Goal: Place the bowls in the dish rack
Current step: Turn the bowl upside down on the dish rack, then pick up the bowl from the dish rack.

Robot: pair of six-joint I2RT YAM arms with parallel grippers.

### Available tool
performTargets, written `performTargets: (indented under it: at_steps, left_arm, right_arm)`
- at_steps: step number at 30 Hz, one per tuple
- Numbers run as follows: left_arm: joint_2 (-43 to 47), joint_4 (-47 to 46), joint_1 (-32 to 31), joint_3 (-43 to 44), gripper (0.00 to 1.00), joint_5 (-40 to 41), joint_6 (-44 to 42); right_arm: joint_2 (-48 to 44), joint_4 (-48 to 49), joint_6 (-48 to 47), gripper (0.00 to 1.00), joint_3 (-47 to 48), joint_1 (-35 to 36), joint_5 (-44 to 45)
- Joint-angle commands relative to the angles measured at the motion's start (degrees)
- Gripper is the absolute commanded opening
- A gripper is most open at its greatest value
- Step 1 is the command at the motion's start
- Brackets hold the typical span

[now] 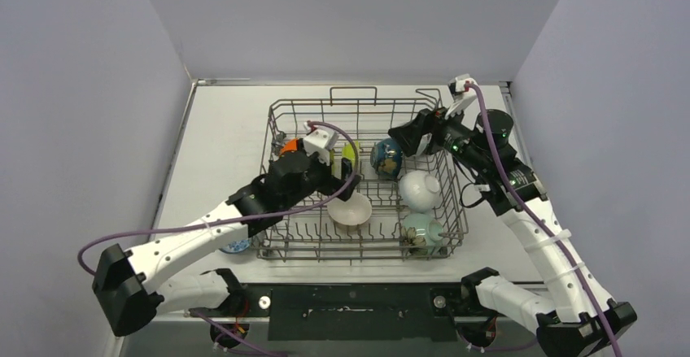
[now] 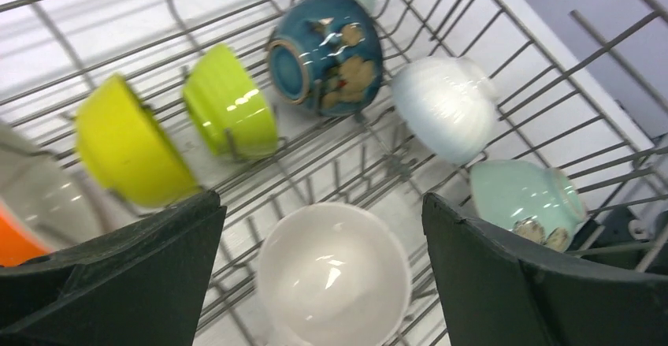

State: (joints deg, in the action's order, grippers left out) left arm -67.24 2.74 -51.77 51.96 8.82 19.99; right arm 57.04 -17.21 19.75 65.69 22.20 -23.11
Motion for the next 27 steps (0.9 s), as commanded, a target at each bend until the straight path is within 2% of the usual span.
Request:
performTargets:
  at_steps: [1,7,19,22,27]
  left_arm:
    - [7.5,6.9,3.9,-3.0,0.96,0.3,-7.0]
    - [14.5,14.6,11.3,-4.0,0.96,-2.4,-6.6]
    - [14.6,24.0,24.4,-1.2,0.96,-7.9,1.7]
    - [14.7,23.3,28.0,-1.4,0.96,-10.7,4.0]
    - [15.7,21.1,31.6,-1.7,0.96,-14.4,5.3]
  right_arm:
    - [2.2,1.1,-1.1,0.90,-1.3,0.0,-4.8]
    - [8.2,-0.7,-3.0,0.98,-3.4,3.1,-11.1]
    - [25.3,-8.0,-5.6,0.92,2.8,27.1,-0.8]
    - [30.4,-11.2,-6.1,0.88,5.4,31.5,2.9]
    - [35.7,-13.8,-5.8,0.73,8.4,34.5,9.1]
